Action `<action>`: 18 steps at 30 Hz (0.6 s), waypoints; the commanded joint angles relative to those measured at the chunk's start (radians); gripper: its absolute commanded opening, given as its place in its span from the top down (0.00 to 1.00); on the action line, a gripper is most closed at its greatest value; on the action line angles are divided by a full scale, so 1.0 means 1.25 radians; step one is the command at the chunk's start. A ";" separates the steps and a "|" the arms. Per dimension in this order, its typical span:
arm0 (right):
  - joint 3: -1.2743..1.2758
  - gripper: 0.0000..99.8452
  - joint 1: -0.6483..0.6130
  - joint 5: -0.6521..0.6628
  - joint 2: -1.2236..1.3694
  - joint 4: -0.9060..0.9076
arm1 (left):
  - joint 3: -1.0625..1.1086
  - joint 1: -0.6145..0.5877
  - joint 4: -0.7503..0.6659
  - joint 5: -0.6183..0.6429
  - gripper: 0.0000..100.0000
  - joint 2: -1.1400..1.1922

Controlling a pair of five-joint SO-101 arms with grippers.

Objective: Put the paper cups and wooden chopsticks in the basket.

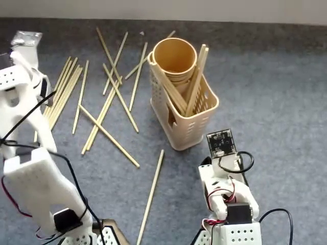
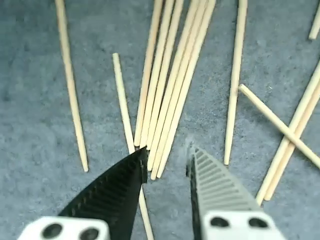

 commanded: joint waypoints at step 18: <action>-0.002 0.72 -0.008 -0.002 -0.007 0.006 | -0.466 0.019 0.101 -0.214 0.84 0.445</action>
